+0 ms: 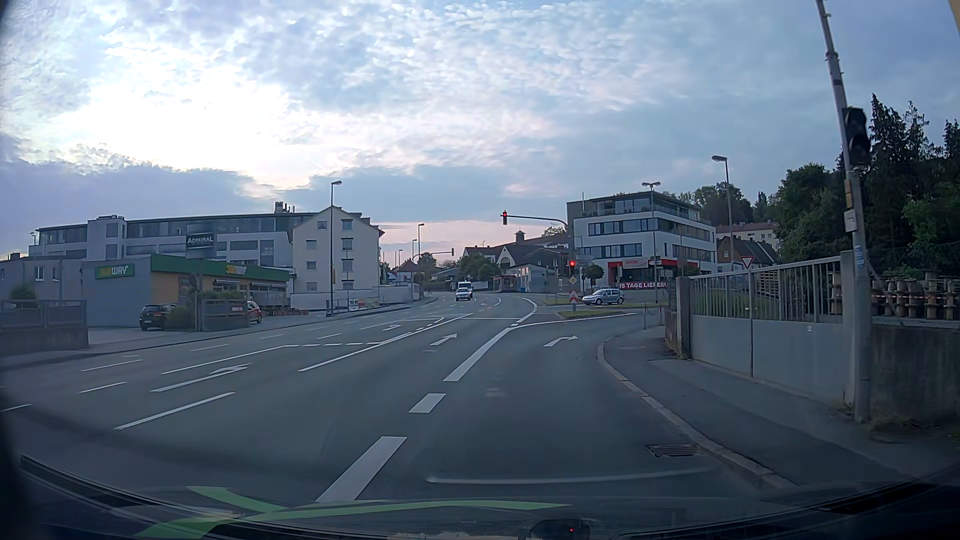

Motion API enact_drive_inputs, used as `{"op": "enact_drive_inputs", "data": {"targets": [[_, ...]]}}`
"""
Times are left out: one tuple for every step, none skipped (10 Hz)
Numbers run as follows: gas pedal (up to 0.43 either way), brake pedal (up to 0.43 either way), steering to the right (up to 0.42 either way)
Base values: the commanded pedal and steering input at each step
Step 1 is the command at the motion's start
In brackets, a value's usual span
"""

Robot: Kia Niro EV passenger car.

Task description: Follow the waypoints while adhering to traffic rules and regulations

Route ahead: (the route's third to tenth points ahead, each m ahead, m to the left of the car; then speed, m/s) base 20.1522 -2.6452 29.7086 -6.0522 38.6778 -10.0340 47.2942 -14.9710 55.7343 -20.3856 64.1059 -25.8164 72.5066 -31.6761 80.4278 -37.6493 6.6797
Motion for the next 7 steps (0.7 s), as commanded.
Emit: {"op": "enact_drive_inputs", "data": {"targets": [[0.098,0.000,0.000],[0.098,0.000,0.001],[0.087,0.000,0.001],[0.079,0.000,0.001],[0.047,0.000,0.001],[0.000,0.000,0.002],[0.000,0.000,0.003]]}}
